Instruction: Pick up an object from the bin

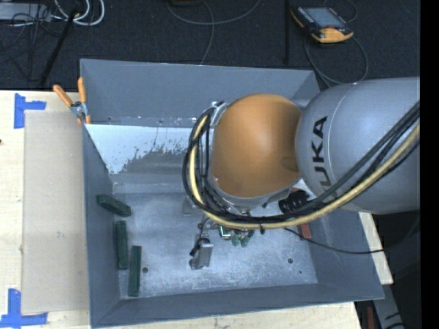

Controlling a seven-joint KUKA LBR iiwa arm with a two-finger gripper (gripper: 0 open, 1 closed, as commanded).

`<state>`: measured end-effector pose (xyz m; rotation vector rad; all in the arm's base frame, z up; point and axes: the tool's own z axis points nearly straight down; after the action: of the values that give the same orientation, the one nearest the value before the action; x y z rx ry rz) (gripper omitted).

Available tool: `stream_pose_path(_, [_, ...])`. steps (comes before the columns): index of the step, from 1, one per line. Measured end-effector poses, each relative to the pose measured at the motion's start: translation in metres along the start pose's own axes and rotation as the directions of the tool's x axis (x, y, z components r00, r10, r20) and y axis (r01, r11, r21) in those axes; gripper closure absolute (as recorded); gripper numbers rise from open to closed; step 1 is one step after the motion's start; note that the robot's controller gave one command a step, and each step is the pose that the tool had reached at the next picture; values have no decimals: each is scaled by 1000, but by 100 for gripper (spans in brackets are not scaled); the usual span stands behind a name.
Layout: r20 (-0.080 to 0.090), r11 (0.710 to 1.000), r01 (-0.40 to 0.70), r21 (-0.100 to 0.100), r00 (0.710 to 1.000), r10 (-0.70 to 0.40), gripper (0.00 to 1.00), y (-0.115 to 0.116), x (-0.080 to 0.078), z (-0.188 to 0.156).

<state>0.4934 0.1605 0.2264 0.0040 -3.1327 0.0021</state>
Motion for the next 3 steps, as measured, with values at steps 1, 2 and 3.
stream_pose_path(1, [2,979,203,2,979,-203,0,-65,-14,80])
stream_pose_path(2, [9,998,62,1,998,-62,0,-120,-55,107])
stream_pose_path(3, [8,993,117,1,993,-117,0,-160,-83,159])
